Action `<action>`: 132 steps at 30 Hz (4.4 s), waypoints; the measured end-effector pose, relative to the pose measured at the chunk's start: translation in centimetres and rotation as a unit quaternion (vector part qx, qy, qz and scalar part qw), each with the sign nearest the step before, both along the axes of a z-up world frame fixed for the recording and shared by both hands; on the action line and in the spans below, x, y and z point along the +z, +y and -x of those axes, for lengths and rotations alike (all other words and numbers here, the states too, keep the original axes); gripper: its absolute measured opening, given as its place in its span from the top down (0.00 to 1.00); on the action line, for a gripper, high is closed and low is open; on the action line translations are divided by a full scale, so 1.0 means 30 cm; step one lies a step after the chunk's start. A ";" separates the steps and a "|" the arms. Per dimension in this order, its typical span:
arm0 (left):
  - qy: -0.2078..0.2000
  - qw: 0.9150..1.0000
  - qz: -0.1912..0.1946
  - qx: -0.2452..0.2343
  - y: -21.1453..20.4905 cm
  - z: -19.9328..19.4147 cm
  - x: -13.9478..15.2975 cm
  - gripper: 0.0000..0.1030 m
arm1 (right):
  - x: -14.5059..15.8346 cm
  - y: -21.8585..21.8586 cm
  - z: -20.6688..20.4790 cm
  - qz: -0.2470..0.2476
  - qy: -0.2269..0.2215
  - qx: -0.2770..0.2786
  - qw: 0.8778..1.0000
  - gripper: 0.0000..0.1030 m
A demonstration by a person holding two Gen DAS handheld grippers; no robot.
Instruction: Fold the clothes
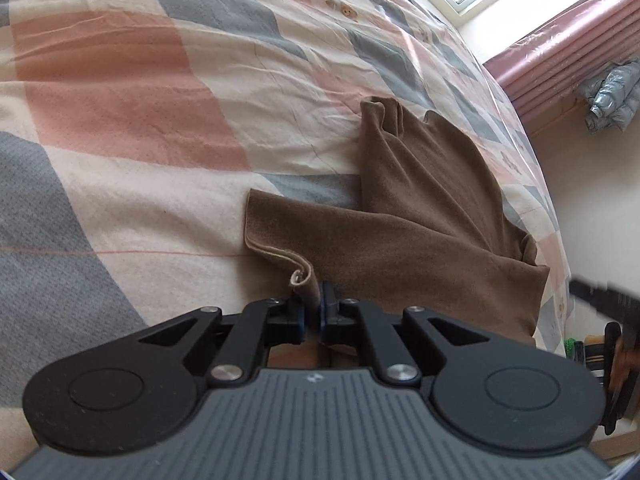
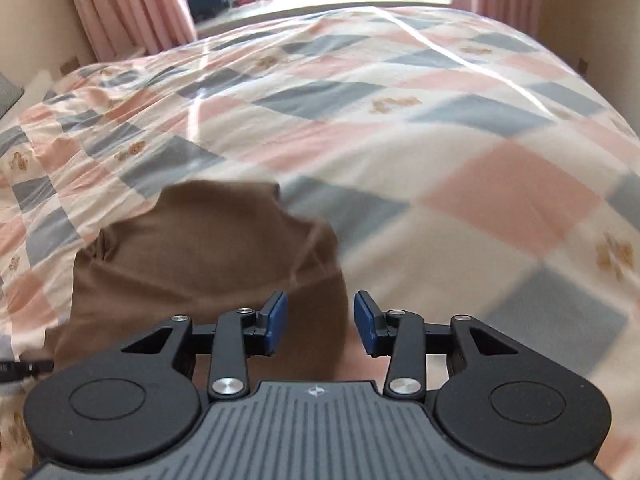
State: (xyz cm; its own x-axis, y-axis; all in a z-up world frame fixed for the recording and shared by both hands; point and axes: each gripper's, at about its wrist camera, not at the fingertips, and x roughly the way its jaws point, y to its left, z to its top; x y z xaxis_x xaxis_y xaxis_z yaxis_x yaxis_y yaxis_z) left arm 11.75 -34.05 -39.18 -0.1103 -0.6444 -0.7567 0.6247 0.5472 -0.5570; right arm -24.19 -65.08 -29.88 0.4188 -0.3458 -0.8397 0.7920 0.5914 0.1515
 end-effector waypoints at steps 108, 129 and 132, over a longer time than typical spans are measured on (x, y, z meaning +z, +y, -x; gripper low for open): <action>-0.208 0.937 0.033 -0.279 -0.856 -0.013 0.210 0.67 | -0.156 -0.345 -0.212 -0.106 -0.108 0.066 0.986 0.43; -0.483 0.704 0.132 -0.504 -0.618 0.346 0.101 0.87 | -0.162 0.139 -0.164 0.234 -0.022 0.331 0.914 0.92; -0.477 0.679 0.112 -0.546 -0.540 0.386 0.040 0.84 | -0.220 0.187 -0.149 0.196 0.037 0.361 0.911 0.90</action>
State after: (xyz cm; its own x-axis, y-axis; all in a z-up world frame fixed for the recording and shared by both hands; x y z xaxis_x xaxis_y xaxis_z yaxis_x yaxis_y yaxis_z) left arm 0.17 -50.26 -37.97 -0.1429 -0.6829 -0.7164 0.7249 -0.5650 0.3940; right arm -19.72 -59.47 -36.49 0.6025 -0.2826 -0.7464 0.1754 0.9592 -0.2216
